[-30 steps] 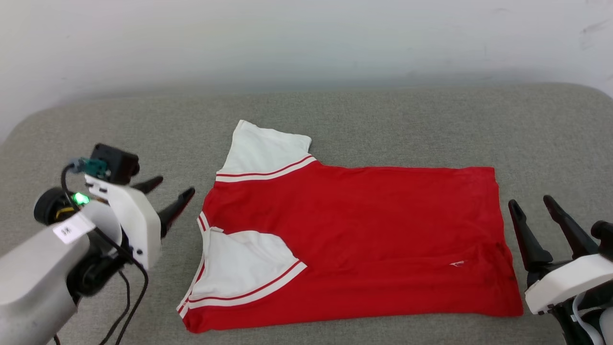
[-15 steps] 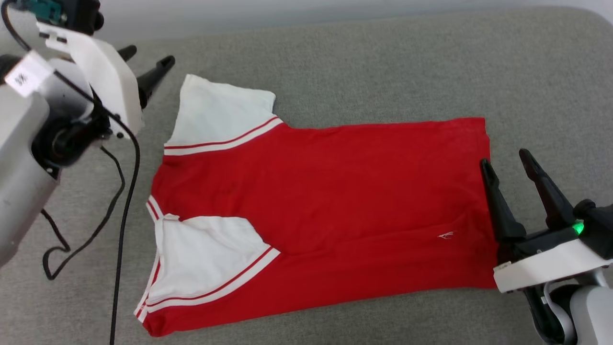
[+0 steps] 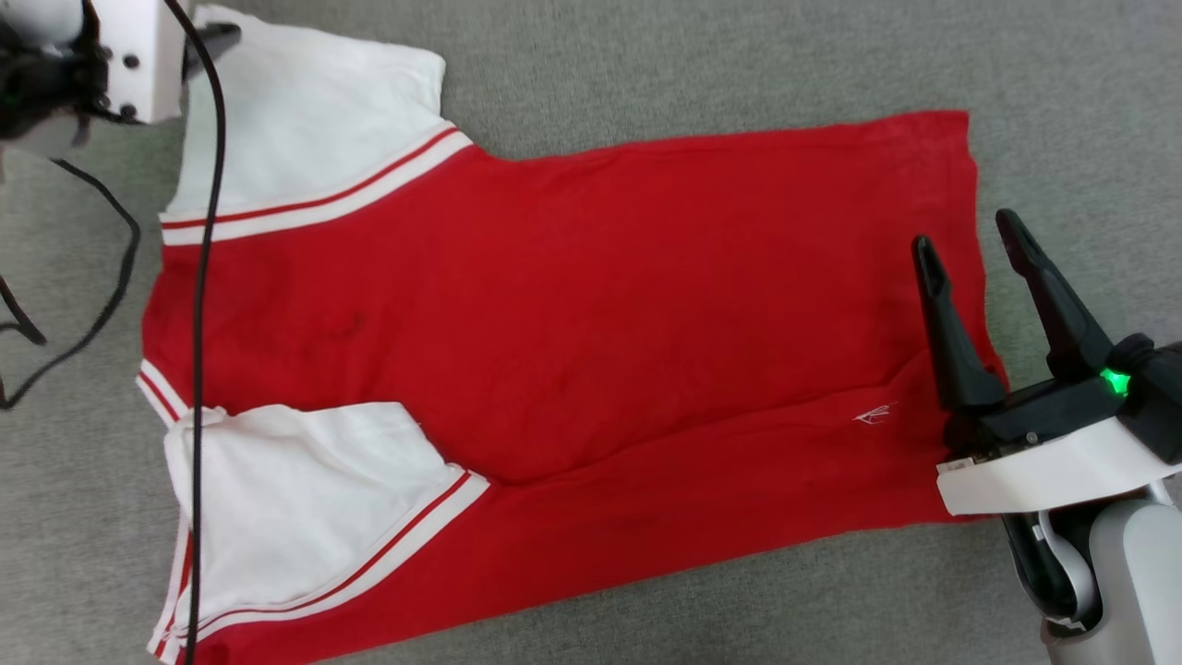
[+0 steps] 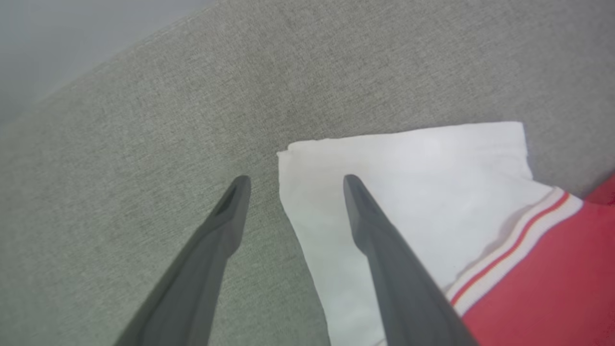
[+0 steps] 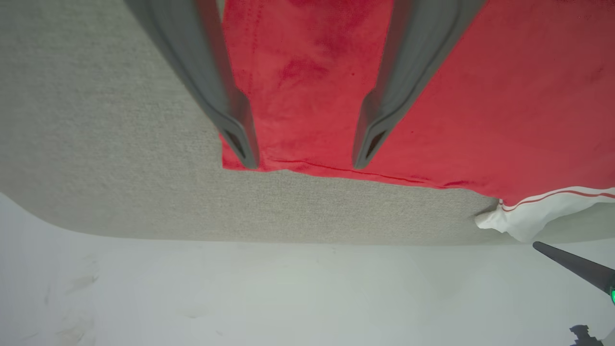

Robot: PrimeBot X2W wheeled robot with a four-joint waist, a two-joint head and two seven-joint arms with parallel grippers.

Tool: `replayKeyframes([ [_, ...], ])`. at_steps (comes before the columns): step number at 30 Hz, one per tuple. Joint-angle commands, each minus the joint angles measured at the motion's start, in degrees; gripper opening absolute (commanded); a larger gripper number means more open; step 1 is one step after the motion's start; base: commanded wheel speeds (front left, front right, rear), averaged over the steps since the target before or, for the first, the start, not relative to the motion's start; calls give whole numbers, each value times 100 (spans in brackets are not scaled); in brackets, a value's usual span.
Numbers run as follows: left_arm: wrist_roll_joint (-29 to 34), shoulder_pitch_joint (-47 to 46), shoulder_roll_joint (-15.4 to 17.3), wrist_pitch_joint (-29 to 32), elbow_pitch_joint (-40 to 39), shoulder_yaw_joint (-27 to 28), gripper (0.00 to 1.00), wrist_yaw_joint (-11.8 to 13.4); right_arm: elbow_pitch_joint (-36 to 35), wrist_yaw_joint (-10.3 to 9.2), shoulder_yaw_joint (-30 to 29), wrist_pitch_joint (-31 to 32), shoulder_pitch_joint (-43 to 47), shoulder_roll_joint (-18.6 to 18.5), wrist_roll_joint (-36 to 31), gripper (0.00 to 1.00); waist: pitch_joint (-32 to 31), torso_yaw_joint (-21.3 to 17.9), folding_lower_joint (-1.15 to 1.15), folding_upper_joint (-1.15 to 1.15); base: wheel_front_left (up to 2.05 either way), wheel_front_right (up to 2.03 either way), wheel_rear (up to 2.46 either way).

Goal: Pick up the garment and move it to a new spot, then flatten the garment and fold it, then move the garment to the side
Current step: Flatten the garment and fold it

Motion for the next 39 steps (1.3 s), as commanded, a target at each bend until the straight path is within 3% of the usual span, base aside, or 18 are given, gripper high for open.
replayKeyframes([
  [1, 56, -147, -22, 31, 53, -20, 100, -20, -35, -5, 3, -58, -106, 15, 3, 100, 262, -57, -1, 0, 0, 0, 0],
  [12, 129, 181, -188, 397, 399, -470, 99, -244, -91, -5, -56, -148, -220, -20, -55, 100, 392, -12, -1, 0, 0, 0, 0],
  [13, 128, 214, -184, 378, 413, -492, 44, -267, -97, -5, -60, -142, -223, -16, -45, 100, 382, -13, -1, 0, 0, 0, 0],
  [14, 127, 228, -182, 358, 426, -505, 14, -284, -112, -5, -66, -140, -230, -12, -29, 100, 373, -14, -1, 0, 0, 0, 0],
  [15, 116, 235, -191, 326, 437, -501, 0, -286, -129, -5, -78, -147, -236, -6, -16, 100, 365, -12, -1, 0, 0, 0, 0],
  [21, 216, 118, -250, -102, 488, -429, 0, -317, -206, -5, -221, -65, -370, -166, 17, 100, 201, 61, -1, 0, 0, 0, 0],
  [26, 286, 120, -360, -531, 350, -430, 0, -373, -214, -5, -418, 362, -749, -577, 154, 100, -86, 191, -1, 0, 0, 0, 0],
  [34, 526, 438, -483, -1329, -295, -701, 0, -404, 262, -5, -144, 2649, -1410, -1934, 1132, 100, -491, 553, -1, 0, 0, 0, 0],
  [39, 604, 614, -456, -1642, -607, -790, 0, -411, 748, -5, 201, 4280, -1805, -2521, 1772, 100, -626, 722, -1, 0, 0, 0, 0],
])
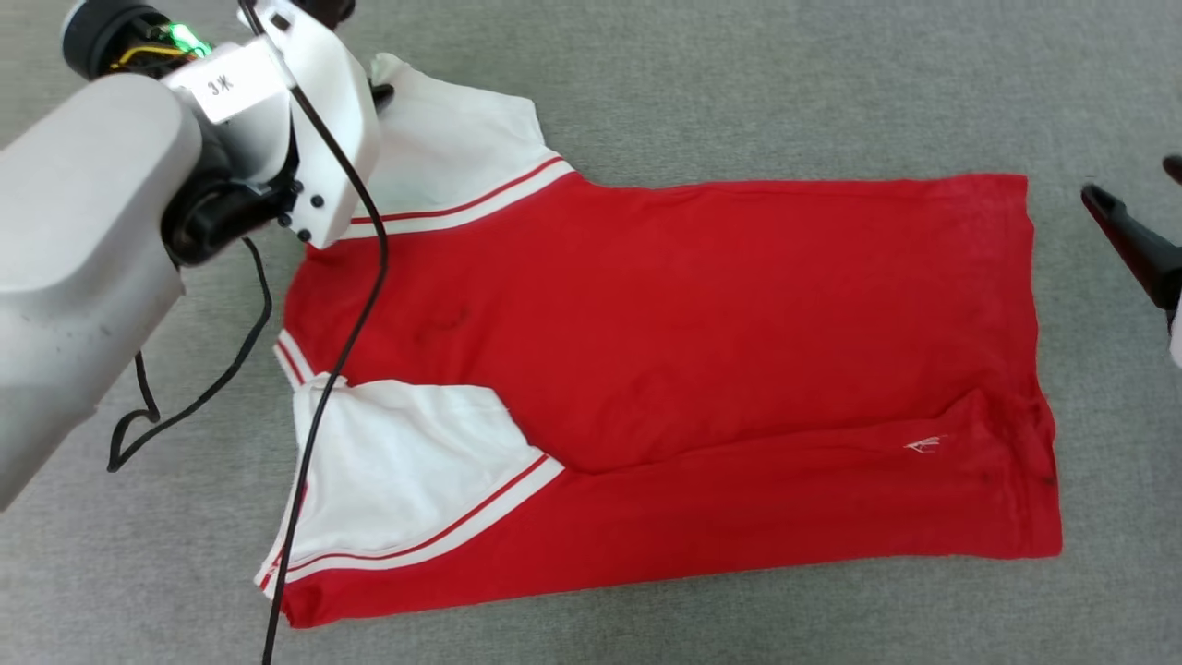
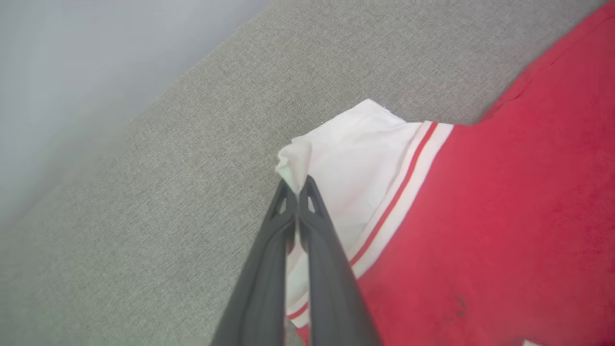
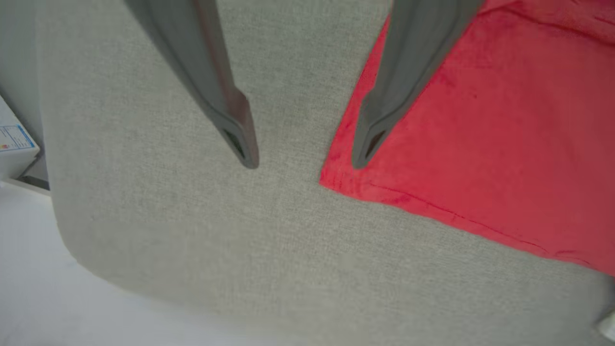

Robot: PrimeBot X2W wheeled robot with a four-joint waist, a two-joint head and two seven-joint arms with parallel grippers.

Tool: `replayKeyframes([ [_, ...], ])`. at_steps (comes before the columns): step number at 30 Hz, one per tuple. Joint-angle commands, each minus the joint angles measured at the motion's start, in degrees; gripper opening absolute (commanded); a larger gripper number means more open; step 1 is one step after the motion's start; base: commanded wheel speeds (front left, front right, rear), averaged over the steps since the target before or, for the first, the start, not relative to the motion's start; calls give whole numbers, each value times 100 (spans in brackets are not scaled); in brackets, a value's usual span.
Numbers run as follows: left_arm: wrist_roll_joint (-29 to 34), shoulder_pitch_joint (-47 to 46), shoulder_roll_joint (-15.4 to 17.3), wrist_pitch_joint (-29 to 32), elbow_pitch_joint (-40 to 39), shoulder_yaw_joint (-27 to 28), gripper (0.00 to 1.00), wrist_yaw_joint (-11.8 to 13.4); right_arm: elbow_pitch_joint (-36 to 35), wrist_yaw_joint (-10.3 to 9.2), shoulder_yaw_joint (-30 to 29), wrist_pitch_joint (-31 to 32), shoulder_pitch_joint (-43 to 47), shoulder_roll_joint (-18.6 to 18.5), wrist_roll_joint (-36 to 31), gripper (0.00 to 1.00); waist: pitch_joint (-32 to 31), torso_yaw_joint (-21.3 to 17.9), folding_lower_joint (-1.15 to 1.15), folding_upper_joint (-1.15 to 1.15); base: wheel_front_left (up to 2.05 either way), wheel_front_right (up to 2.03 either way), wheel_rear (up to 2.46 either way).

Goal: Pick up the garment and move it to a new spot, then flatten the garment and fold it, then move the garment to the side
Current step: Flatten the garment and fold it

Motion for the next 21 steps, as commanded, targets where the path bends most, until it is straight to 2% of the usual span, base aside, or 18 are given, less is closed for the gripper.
replayKeyframes([
  [1, 62, 115, 16, -111, -110, -31, 0, -5, 191, -5, 119, 460, -204, -119, 206, 100, -80, 120, 0, 0, 0, 0, 0],
  [6, 192, 145, 9, -322, -407, -66, 0, 24, 664, -5, 475, 1436, -654, -340, 408, 100, -43, 332, 0, 0, 0, 0, 0],
  [9, 230, 152, -26, -419, -560, -48, 0, 68, 901, -5, 654, 1715, -908, -348, 396, 100, 33, 454, 0, 0, 0, 0, 0],
  [15, 326, 71, -64, -557, -781, -41, 0, 131, 1495, -5, 836, 1782, -1265, -113, 373, 100, 236, 650, 0, 0, 0, 0, 0],
  [21, 347, 64, -86, -656, -846, -28, 0, 145, 2063, -5, 1188, 1854, -1119, 4, 324, 100, 350, 753, 0, 0, 0, 0, 0],
])
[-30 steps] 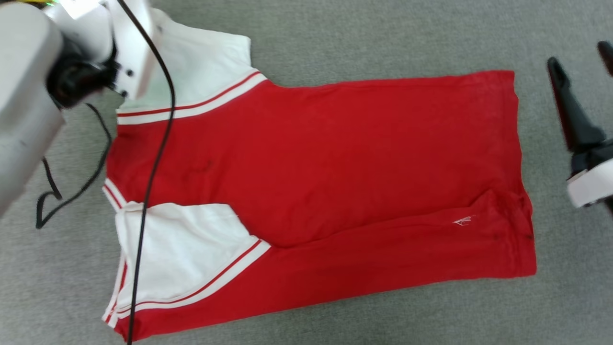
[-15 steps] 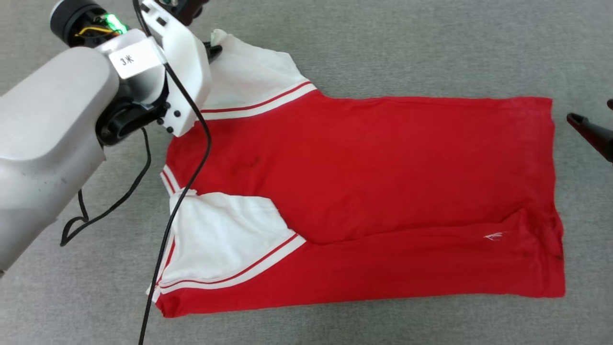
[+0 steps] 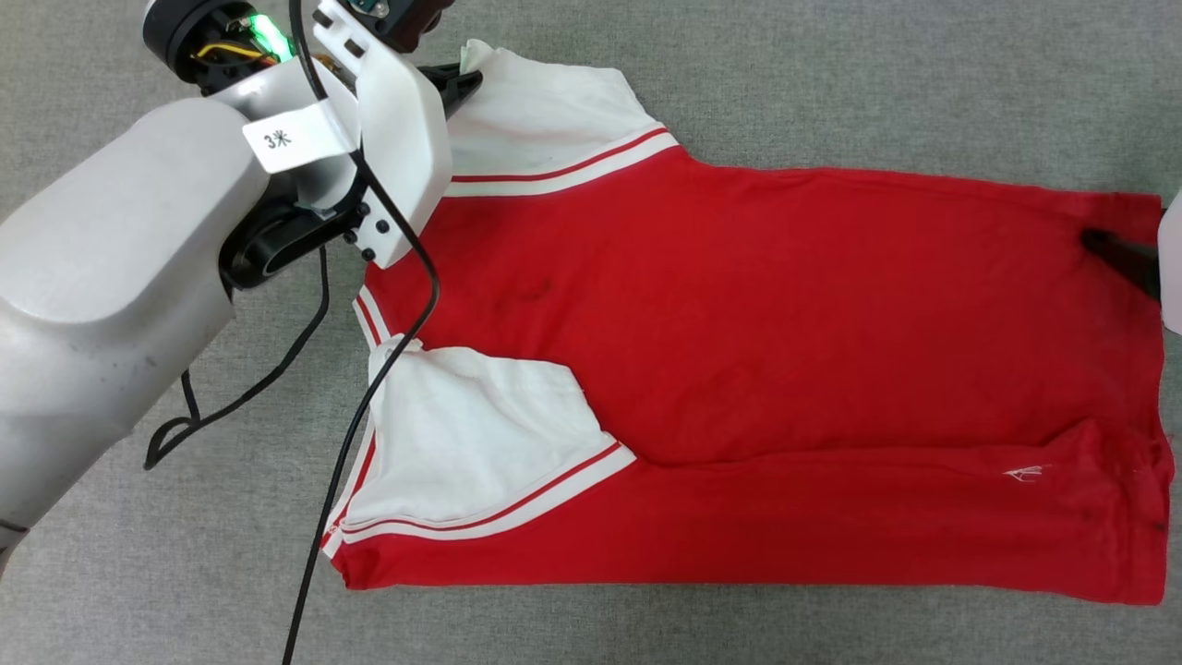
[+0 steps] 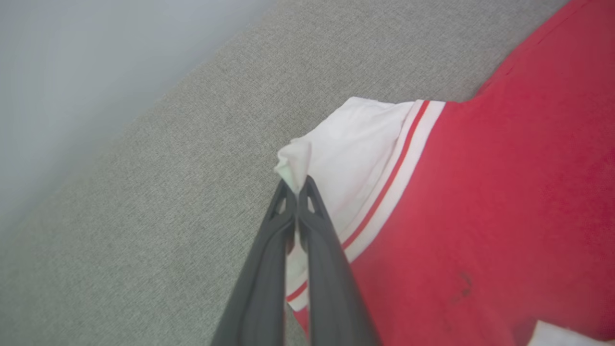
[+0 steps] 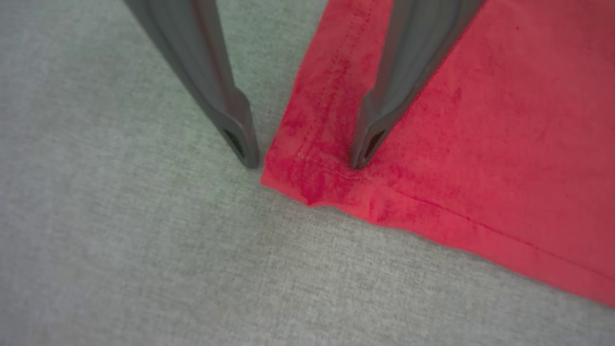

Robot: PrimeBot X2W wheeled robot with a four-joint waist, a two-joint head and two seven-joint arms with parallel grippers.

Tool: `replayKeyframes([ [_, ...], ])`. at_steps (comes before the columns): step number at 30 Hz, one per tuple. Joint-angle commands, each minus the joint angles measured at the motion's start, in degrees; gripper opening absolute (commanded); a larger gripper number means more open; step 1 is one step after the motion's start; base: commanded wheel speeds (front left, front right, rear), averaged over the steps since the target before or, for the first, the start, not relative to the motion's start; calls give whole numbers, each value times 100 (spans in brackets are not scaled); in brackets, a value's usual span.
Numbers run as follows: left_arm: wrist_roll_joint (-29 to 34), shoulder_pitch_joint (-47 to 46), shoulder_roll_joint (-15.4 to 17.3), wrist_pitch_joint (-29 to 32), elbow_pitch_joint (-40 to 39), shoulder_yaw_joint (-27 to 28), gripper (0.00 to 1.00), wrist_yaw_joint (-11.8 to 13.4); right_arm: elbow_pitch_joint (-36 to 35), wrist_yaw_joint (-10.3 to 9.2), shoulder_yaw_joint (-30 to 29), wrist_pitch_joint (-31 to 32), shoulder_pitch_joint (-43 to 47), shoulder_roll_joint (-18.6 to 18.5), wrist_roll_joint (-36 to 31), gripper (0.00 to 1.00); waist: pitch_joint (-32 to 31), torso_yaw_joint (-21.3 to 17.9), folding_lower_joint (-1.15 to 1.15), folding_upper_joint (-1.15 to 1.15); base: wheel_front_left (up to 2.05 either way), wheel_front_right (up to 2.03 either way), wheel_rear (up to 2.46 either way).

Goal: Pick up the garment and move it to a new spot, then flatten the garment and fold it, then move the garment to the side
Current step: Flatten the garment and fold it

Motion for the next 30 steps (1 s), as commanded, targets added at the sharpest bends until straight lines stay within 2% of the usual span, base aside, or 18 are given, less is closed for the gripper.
replayKeyframes([
  [1, 7, 1, -10, -38, 2, 21, 0, 15, 225, -3, 151, 28, 183, 176, 72, 100, 32, 31, 1, 0, 0, 0, 0],
  [4, 1, 43, 13, -90, 13, 22, 0, 11, 326, -2, 382, -35, 302, 198, 131, 100, 50, 37, 1, 0, 0, 0, 0],
  [5, -2, 56, 19, -114, 25, 25, 0, 11, 336, -2, 379, -156, 291, 212, 176, 60, 48, 32, 1, 0, 0, 0, 0],
  [6, -20, 71, 22, -131, 32, 39, 0, 18, 347, -2, 340, -300, 241, 226, 198, 0, 40, 23, 1, 0, 0, 0, 0],
  [12, -79, 179, 49, -317, 101, 84, 0, 50, 332, -4, 255, -1117, 13, 122, 254, 0, -197, -32, 1, 0, 0, 0, 0],
  [17, -183, 438, 153, -488, 74, 120, 0, 111, 261, -4, 294, -1759, 198, 74, 383, 0, -568, -58, 1, 0, 0, 0, 0],
  [18, -255, 661, 232, -589, -21, 115, 0, 172, 195, -4, 367, -2080, 425, 10, 427, 0, -813, -68, 1, 0, 0, 0, 0],
  [23, -450, 1296, 482, -777, -353, 71, 0, 361, 35, -4, 420, -2536, 967, -72, 557, 0, -1303, -82, 1, 0, 0, 0, 0],
  [30, -648, 2125, 834, -988, -820, -42, 0, 656, -255, -4, 421, -2743, 1726, -140, 697, 0, -1773, -99, 1, 0, 0, 0, 0],
])
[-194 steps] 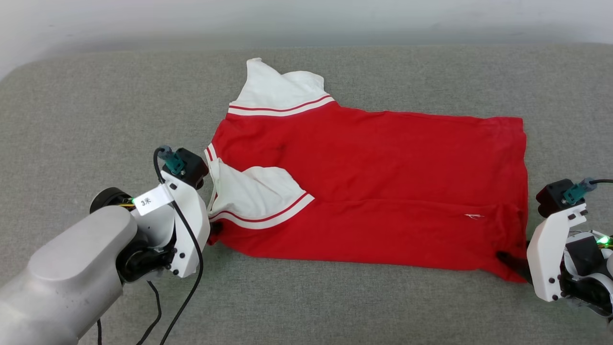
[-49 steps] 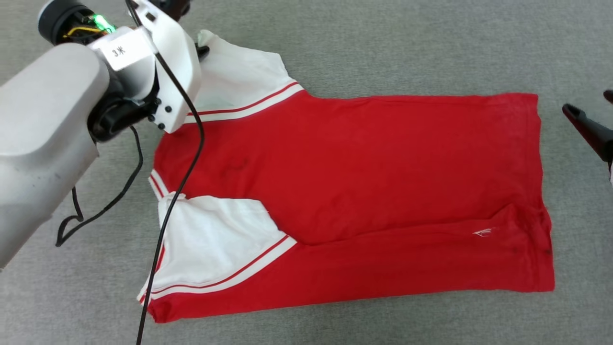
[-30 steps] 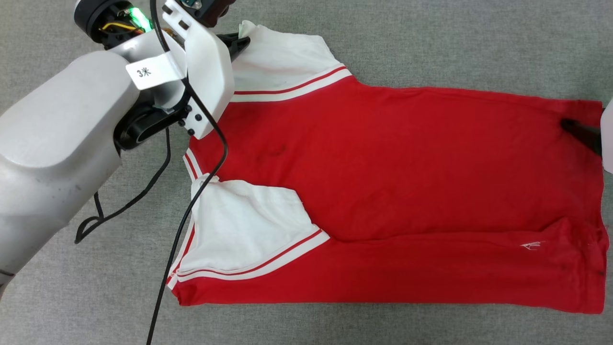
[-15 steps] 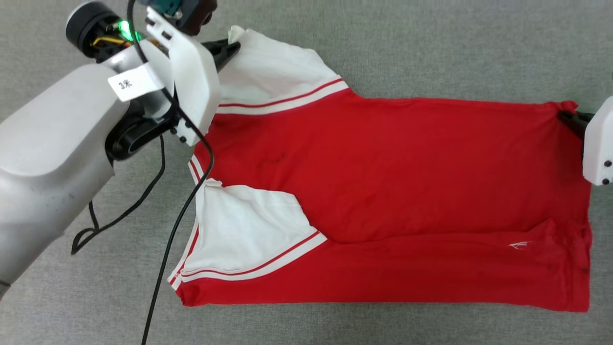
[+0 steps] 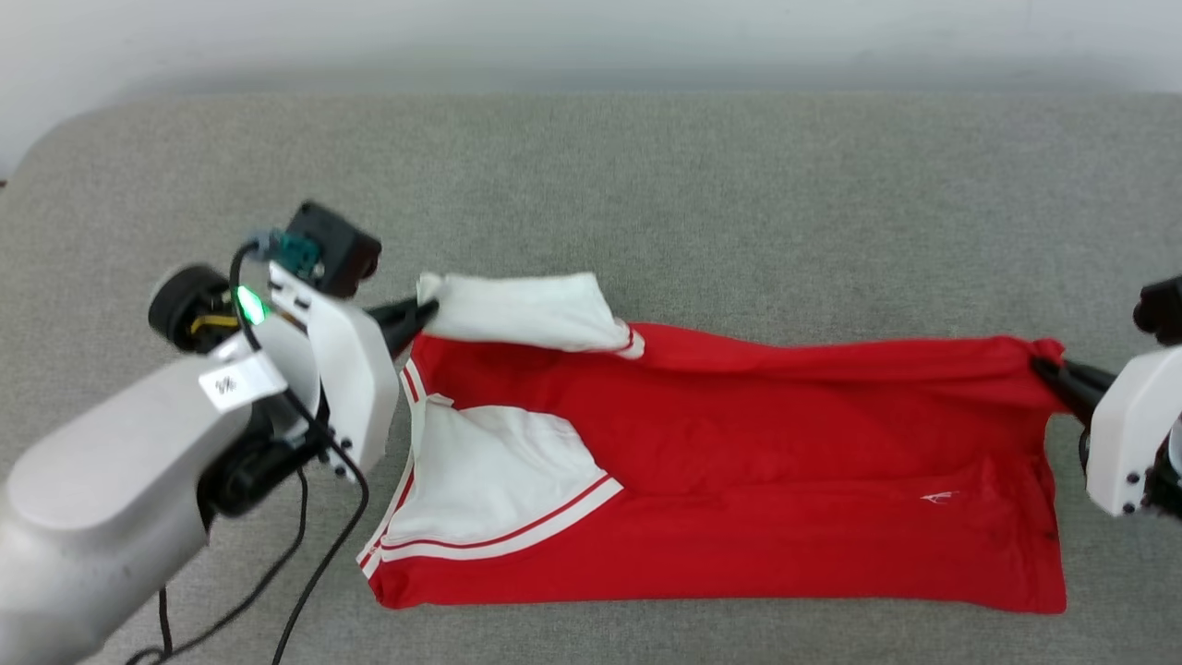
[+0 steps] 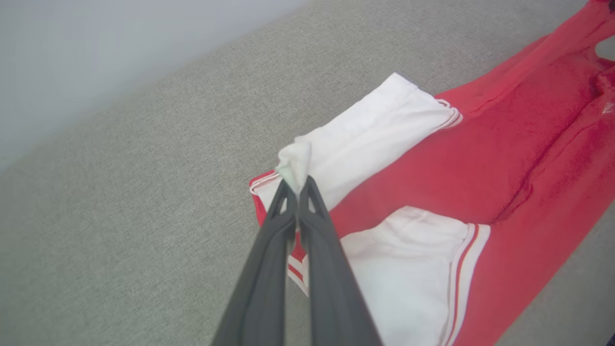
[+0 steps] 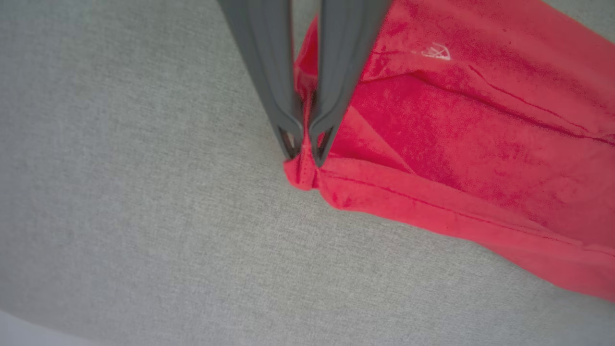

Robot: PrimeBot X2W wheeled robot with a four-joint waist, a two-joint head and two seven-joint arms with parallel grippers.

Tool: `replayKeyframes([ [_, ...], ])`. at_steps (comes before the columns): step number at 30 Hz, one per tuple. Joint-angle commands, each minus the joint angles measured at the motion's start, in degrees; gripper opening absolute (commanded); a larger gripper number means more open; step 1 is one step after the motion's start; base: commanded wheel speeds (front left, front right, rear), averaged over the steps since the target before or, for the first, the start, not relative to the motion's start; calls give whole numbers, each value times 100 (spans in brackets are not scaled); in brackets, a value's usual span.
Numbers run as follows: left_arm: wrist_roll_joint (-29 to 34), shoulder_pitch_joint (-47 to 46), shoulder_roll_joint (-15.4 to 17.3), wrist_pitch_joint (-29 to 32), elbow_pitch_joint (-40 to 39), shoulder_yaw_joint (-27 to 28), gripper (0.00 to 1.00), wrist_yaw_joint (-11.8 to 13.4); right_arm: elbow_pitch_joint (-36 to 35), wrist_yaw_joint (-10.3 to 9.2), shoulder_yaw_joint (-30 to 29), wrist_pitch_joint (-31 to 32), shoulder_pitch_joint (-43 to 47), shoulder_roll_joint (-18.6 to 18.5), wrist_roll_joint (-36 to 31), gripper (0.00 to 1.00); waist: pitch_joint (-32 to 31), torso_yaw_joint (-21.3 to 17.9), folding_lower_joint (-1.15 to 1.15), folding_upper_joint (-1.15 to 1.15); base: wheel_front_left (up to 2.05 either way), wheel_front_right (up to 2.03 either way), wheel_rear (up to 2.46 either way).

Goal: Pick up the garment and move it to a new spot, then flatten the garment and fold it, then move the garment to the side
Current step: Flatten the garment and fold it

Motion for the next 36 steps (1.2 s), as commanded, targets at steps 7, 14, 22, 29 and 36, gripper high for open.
replayKeyframes([
  [7, -304, 947, 306, -269, -499, -113, 0, 351, -340, -5, -129, -177, 910, 51, 139, 0, -462, -23, 1, 0, 0, 0, 0],
  [14, -542, 1639, 538, -468, -763, -216, 0, 619, -648, -5, -329, -266, 1590, 111, 112, 0, -642, -30, 1, 0, 0, 0, 0],
  [22, -717, 2081, 581, -636, -778, -269, 0, 771, -836, -5, -547, -135, 2209, 281, 124, 0, -633, -41, 1, 0, 0, 0, 0],
  [29, -887, 2288, 425, -707, -450, -294, 0, 691, -620, -5, -606, -53, 2441, 530, 131, 0, -507, -75, 1, 0, 0, 0, 0],
  [36, -869, 2469, 244, -1232, -131, -162, 100, 812, -482, -5, -682, -382, 2418, 733, 156, 100, -666, -117, 1, 0, 0, 0, 0],
])
